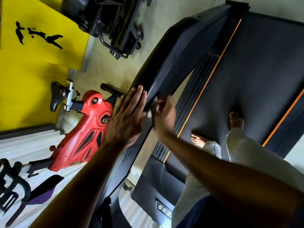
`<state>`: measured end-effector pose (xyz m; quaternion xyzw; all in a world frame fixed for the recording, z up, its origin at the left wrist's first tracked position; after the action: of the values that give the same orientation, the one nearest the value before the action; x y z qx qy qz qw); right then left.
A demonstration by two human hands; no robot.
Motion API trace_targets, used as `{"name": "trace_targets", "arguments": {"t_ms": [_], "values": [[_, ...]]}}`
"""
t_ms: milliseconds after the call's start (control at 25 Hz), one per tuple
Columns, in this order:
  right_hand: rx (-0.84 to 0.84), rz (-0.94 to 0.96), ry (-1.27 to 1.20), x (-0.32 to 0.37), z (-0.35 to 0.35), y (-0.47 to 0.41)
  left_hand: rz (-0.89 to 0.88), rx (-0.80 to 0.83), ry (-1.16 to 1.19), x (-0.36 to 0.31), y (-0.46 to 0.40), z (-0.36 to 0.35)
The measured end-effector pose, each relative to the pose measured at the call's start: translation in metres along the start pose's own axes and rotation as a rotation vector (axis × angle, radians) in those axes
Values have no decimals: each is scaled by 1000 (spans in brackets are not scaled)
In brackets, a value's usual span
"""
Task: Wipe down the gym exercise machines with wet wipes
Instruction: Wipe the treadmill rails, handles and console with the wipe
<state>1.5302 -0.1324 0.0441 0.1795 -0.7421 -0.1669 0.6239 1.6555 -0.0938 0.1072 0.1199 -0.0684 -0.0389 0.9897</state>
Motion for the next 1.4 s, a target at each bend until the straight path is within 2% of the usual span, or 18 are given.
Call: {"name": "trace_targets", "arguments": {"t_ms": [120,320,480,560,600,720,760,920,1040,1120,1240,1400], "values": [[92,-6,-67,0,-3,34,8,-3,13,-1,-1,3],[-166,-70,22,13,31,-105,-47,-48,19,5,0,-4],[-203,-106,183,16,46,-145,-49,-52,6,4,1,-4],[-232,-117,146,5,34,-118,-49,-49,3,4,1,-3],[-193,-133,89,-6,25,-94,-41,-44,0,3,2,-1],[55,-213,-46,-34,18,-23,-9,-37,1,-1,1,2],[72,-235,-76,-40,24,-15,-3,-26,11,-2,1,4],[-127,-146,15,-19,36,-55,51,-89,155,4,27,3],[-122,-48,195,5,18,-62,129,-116,123,14,108,-8],[-106,-11,255,9,9,-40,87,-99,29,22,157,-17],[-34,54,208,-2,-12,26,73,-96,-48,31,181,-25],[25,-74,62,-30,-34,93,142,-77,-48,29,180,-27]]}}
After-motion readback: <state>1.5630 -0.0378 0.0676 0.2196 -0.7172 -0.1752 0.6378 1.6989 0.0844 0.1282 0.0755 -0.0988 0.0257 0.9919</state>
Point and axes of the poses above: each hand's wrist, its own y-axis away from the middle knuckle, its own z-axis out of the back of the hand, x = y × z, the point moved 2 cm from there along -y, towards the middle knuckle, and after that the axes turned 10 degrees about -y, right-handed, at the moved point
